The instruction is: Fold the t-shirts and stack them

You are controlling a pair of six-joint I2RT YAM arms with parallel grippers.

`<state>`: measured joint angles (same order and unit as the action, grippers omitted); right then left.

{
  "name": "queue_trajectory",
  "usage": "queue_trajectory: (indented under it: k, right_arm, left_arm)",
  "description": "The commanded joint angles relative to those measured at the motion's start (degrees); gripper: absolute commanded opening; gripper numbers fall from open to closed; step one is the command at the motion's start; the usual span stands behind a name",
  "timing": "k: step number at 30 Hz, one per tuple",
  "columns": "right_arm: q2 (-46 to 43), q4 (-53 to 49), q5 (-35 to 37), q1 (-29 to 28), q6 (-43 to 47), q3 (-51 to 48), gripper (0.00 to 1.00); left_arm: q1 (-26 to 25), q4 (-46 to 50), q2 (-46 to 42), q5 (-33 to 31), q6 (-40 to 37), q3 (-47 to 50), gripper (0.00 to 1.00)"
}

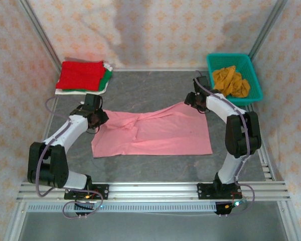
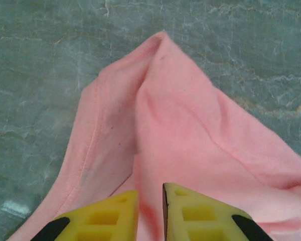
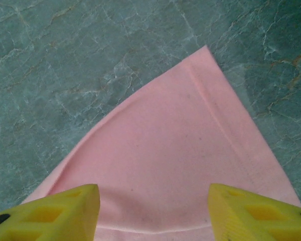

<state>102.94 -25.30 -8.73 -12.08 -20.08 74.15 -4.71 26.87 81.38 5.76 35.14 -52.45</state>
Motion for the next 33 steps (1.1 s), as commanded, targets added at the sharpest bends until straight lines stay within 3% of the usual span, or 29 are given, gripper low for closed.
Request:
queue_trajectory:
  k: [1, 6, 12, 15, 20, 24, 29, 33]
  right_arm:
    - [0.09, -0.72, 0.03, -0.13, 0.28, -0.44, 0.59]
    - [-0.97, -0.97, -0.42, -0.1, 0.03, -1.67, 0.59]
    - [-2.22, -1.07, 0.02, -0.07, 0.53, -3.22, 0.59]
    - [-1.63, -1.58, -0.75, -0.06, 0.68, -2.72, 0.59]
    - [-0.47, -0.6, -2.5, -0.14, 1.16, -2.34, 0.59]
    - [2.97, -0.65, -4.06, -0.23, 2.05, 0.03, 0.59]
    - [7.57, -2.72, -1.23, -0.17, 3.31, 4.73, 0.56]
    - [11.91, -3.95, -1.53, -0.22, 3.64, 8.24, 0.56]
  left_arm:
    - [0.31, -3.23, 3.86, 0.65, -3.0, -4.58, 0.14]
    - [0.32, -1.04, 9.77, 1.37, -3.87, -10.54, 0.27]
    - [0.47, -2.36, 6.68, 1.13, -3.12, -3.29, 0.31]
    - [0.5, -2.62, 7.25, 2.66, -3.93, -1.33, 0.4]
    - [0.46, -4.14, 10.01, 5.61, -3.85, -0.38, 0.44]
    - [0.41, -5.96, 12.55, 6.11, -4.2, -1.89, 0.33]
    - [0.53, -6.84, 14.45, 7.95, -3.96, -5.4, 0.01]
    - [0.58, -6.11, 15.03, 8.74, -2.95, -8.75, 0.0]
